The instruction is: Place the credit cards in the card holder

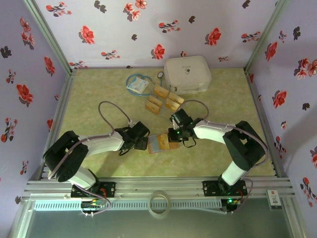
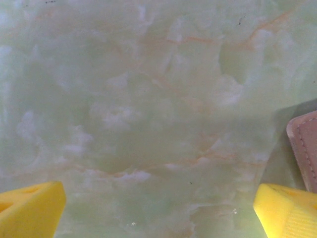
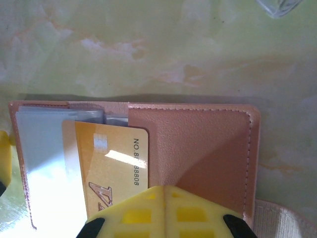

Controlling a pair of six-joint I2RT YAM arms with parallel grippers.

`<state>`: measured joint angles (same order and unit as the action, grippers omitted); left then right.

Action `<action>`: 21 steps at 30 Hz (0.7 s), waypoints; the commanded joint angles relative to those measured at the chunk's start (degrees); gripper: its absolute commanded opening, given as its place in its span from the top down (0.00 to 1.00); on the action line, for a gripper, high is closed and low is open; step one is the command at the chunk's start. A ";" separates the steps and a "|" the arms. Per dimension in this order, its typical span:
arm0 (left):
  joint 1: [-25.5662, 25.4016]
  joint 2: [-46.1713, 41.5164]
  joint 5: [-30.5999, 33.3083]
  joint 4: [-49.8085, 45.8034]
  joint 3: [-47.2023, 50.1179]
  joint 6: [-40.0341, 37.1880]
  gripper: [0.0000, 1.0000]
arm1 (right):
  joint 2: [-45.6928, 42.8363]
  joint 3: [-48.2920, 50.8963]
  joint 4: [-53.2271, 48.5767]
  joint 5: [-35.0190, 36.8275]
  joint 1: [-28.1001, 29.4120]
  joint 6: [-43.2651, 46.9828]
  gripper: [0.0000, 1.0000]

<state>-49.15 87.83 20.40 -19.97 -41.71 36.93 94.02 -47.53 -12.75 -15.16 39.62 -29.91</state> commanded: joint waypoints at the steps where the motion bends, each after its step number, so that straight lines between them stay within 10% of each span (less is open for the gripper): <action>1: 0.41 2.63 0.18 0.14 -1.24 -1.15 0.00 | 1.42 -1.56 0.10 0.06 0.90 0.91 1.00; 21: 0.35 3.35 -0.25 0.75 -1.23 -1.27 0.00 | 4.75 -4.61 1.75 -0.98 5.17 -1.58 1.00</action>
<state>-49.15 88.92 20.40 -20.93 -43.05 36.42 97.62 -50.52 -11.86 -15.22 43.86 -30.37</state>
